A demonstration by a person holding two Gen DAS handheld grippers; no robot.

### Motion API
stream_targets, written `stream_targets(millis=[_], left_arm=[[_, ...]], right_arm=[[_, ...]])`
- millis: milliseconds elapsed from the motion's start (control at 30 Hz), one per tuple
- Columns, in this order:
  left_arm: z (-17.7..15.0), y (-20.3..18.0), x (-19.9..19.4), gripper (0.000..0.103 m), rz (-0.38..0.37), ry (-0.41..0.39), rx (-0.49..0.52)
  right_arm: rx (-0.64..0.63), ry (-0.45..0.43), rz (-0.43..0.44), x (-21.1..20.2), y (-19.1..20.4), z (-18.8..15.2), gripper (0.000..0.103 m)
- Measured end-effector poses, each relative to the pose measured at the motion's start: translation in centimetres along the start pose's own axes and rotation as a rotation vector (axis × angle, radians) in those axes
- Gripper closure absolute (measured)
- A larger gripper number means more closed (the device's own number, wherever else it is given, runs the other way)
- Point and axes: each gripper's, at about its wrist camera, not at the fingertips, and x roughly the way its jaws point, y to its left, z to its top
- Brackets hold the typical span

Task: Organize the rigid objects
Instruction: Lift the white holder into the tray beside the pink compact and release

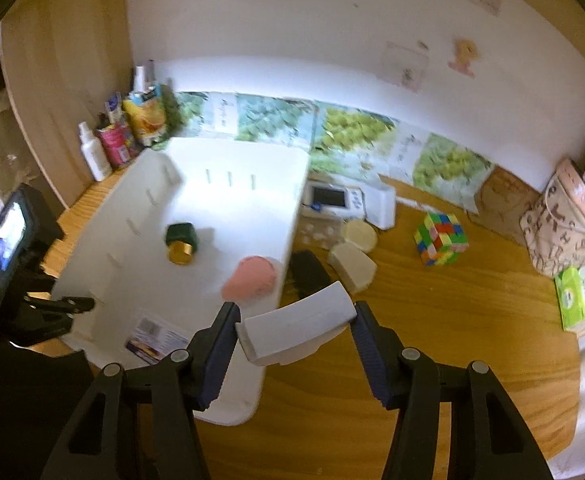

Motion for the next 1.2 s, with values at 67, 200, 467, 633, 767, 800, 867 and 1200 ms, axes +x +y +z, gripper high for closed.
stream_targets(millis=[67,200,467,633,767,800,867,1200], left_arm=[[-0.2,0.1,-0.2,0.086,-0.016,0.001,-0.002],[-0.2,0.3,-0.6,0.086,-0.03,-0.004,0.0],[-0.3,0.6,-0.5,0.086,-0.046,-0.004,0.001],[-0.3,0.6,-0.6,0.087,-0.047,-0.008,-0.004],[-0.2,0.6,-0.4,0.087,-0.039,-0.004,-0.013],[-0.1,0.6,-0.4,0.088,-0.031,-0.003,-0.014],[0.0,0.6,-0.3,0.089,-0.026,0.001,-0.021],[0.5,1.0,0.1,0.094,-0.016,0.032,-0.137]], right_arm=[[-0.022,-0.004,-0.005,-0.2,0.9,0.4,0.045],[-0.052,-0.014,0.023,-0.9,2.3,0.8,0.045],[-0.096,-0.024,0.077,-1.3,5.1,1.2,0.045],[-0.102,-0.038,0.102,-1.6,5.9,1.6,0.037],[-0.112,-0.031,0.107,-1.4,5.9,1.4,0.033],[-0.113,-0.03,0.107,-1.3,5.9,1.4,0.033],[-0.112,-0.029,0.11,-1.2,5.8,1.4,0.032],[-0.122,-0.033,0.124,-0.2,2.8,2.0,0.029]])
